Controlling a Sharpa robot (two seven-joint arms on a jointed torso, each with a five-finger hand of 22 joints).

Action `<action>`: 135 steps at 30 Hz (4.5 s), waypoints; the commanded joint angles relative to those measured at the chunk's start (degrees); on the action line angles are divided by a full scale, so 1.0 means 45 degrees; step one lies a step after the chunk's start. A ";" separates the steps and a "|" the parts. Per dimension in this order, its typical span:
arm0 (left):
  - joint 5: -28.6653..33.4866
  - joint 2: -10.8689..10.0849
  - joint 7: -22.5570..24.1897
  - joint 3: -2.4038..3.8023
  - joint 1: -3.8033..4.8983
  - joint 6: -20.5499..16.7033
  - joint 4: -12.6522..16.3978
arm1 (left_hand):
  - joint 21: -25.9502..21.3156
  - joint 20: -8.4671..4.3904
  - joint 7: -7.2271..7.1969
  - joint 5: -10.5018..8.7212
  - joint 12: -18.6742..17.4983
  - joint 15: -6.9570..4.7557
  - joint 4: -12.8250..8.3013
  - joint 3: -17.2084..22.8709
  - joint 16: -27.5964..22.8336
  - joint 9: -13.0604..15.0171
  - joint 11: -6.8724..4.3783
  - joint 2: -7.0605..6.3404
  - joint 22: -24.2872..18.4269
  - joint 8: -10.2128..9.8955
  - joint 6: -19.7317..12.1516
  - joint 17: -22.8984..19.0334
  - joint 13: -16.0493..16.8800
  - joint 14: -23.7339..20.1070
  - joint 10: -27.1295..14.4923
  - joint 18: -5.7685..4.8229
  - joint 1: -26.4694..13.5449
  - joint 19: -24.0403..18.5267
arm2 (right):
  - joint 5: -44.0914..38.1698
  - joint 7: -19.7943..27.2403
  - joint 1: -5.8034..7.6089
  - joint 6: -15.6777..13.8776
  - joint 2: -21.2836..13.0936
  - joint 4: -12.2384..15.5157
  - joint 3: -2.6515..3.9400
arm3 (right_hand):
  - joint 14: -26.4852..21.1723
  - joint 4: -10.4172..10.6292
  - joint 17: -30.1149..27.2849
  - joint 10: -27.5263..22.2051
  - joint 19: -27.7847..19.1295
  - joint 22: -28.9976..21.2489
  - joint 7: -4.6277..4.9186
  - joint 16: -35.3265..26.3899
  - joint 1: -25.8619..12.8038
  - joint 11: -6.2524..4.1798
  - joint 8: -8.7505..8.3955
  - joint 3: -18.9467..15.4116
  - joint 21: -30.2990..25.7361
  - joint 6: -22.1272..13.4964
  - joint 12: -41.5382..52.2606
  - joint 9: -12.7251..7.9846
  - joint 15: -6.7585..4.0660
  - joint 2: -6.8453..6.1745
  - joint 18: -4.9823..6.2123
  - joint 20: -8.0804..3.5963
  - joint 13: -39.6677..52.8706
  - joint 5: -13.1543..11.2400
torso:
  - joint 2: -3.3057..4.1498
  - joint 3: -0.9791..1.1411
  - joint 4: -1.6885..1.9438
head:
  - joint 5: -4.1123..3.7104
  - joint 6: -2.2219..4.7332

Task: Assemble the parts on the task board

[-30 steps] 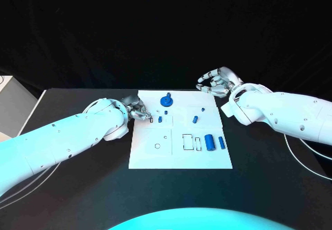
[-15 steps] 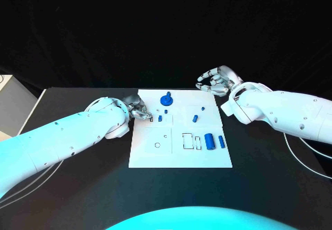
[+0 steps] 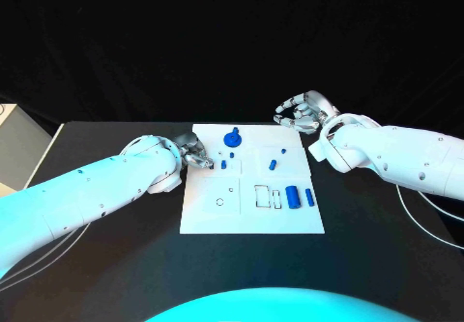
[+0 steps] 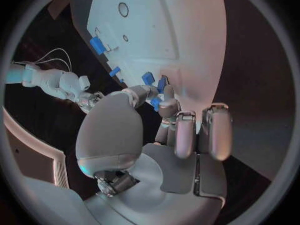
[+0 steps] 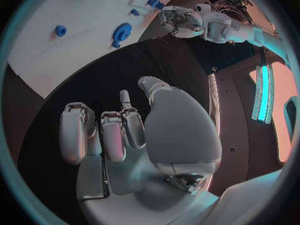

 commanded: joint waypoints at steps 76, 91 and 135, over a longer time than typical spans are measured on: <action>0.0559 0.0764 -0.0457 -0.0026 0.0009 0.1114 -0.0916 | -0.0290 -0.0069 -0.0320 -0.0409 -0.0189 -0.0236 -0.0998 0.0357 -0.0051 0.0315 -0.0155 0.0134 0.1150 -0.0233 -0.0103 0.3138 -0.0120 0.1282 -0.0020 -0.0013 -0.0751 -0.0173 | -0.0115 0.0145 -0.0002 0.0000 -0.0032 0.0158 0.0005 | 0.0859 -0.0020 0.1345 0.0076 0.0355 0.1575 -0.0031 -0.0073 -0.0104 -0.0025 -0.0087 0.0136 -0.0045 -0.0119 0.0028 0.0044 -0.0073 -0.0057 0.0145 -0.0075 0.1663 0.0066 | -0.0005 -0.0007 0.0003 | -0.0129 -0.0190; 0.0648 0.0732 -0.0652 -0.0033 0.0007 0.1281 -0.0956 | -0.0384 -0.0046 -0.0273 -0.0503 -0.0123 -0.0197 -0.0015 -0.1091 -0.0070 0.0138 -0.0109 -0.0153 0.1073 -0.0591 0.0106 0.3104 -0.0067 0.1272 -0.0187 0.0004 -0.1019 -0.0210 | -0.0115 0.0149 -0.0002 0.0008 -0.0023 0.0139 0.0005 | 0.0859 -0.0020 0.1345 0.0076 0.0355 0.1575 -0.0031 -0.0073 -0.0104 -0.0025 -0.0087 0.0136 -0.0045 -0.0119 0.0028 0.0044 -0.0073 -0.0057 0.0145 -0.0075 0.1663 0.0066 | -0.0014 -0.0008 0.0009 | -0.0149 -0.0198; 0.1653 0.0074 -0.0466 0.0069 0.0002 0.0018 -0.0441 | -0.0549 0.0043 -0.0199 -0.4764 -0.0102 -0.0107 0.1719 -0.7492 -0.0128 0.0087 -0.0013 0.1472 0.0961 -0.1071 0.0298 0.2990 -0.0038 0.1240 -0.0313 0.0040 -0.1315 -0.0254 | -0.0115 0.0160 -0.0003 -0.0017 -0.0042 0.0146 0.0005 | 0.0852 -0.0034 0.1319 0.0056 0.0350 0.1564 -0.0029 -0.0089 -0.0120 -0.0024 -0.0095 0.0161 -0.0072 -0.0128 -0.0002 0.0060 -0.0073 -0.0067 0.0150 -0.0076 0.1637 0.0079 | -0.0002 -0.0009 0.0003 | -0.0114 -0.0132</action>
